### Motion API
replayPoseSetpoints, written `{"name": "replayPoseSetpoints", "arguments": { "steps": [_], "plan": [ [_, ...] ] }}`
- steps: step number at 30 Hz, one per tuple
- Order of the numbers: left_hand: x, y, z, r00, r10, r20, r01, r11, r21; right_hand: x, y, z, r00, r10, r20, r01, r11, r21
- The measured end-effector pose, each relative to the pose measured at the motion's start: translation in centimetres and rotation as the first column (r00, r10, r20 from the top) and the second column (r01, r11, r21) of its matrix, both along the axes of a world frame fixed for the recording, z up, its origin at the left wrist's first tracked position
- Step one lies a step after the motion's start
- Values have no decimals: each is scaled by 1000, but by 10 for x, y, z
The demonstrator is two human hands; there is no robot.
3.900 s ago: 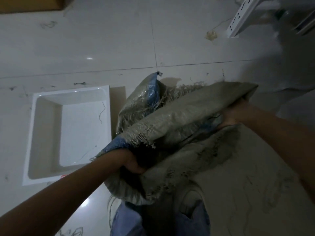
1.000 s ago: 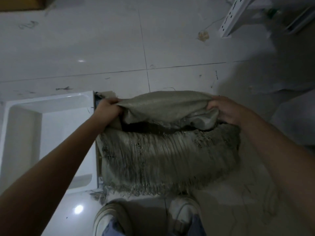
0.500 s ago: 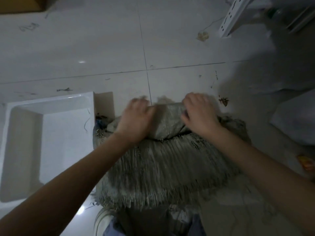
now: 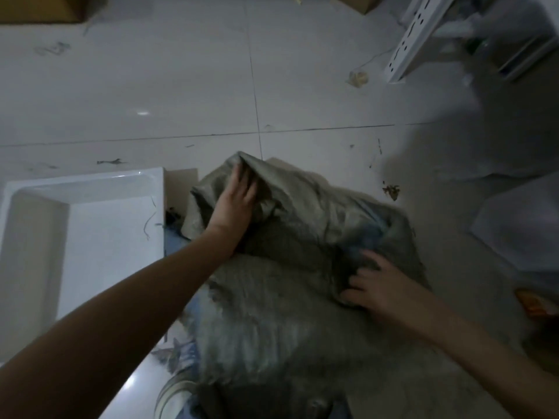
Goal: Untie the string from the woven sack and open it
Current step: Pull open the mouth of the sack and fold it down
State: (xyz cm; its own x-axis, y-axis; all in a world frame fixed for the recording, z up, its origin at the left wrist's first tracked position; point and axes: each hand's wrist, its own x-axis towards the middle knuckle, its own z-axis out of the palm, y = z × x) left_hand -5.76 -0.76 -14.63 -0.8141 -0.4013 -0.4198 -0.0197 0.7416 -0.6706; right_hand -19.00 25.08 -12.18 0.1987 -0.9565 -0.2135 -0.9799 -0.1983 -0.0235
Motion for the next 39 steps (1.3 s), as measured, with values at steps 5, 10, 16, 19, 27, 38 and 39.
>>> {"name": "replayPoseSetpoints", "arguments": {
  "steps": [5,10,16,19,27,38,39],
  "plan": [
    [13,-2,35,971,161,175,-128,974,-185,-78,-10,3,983,-180,-42,174,978,-110],
    [27,29,58,926,241,290,-256,966,16,-78,-23,39,648,-715,261,714,690,120],
    [-27,47,83,912,119,-393,20,943,332,-43,-73,32,463,-883,78,886,458,-77],
    [-58,33,45,947,171,-272,-48,911,409,-38,-102,5,374,-923,-92,920,356,167],
    [-53,-9,-10,728,580,-367,-34,565,825,-60,-98,-44,163,-985,56,972,170,164],
    [-19,-67,7,110,984,138,-266,-104,958,-84,-96,-47,-444,-670,596,774,48,631],
    [-18,-64,8,198,966,164,-448,-59,892,-83,-100,-52,-349,-780,519,759,90,645]
  ]
}}
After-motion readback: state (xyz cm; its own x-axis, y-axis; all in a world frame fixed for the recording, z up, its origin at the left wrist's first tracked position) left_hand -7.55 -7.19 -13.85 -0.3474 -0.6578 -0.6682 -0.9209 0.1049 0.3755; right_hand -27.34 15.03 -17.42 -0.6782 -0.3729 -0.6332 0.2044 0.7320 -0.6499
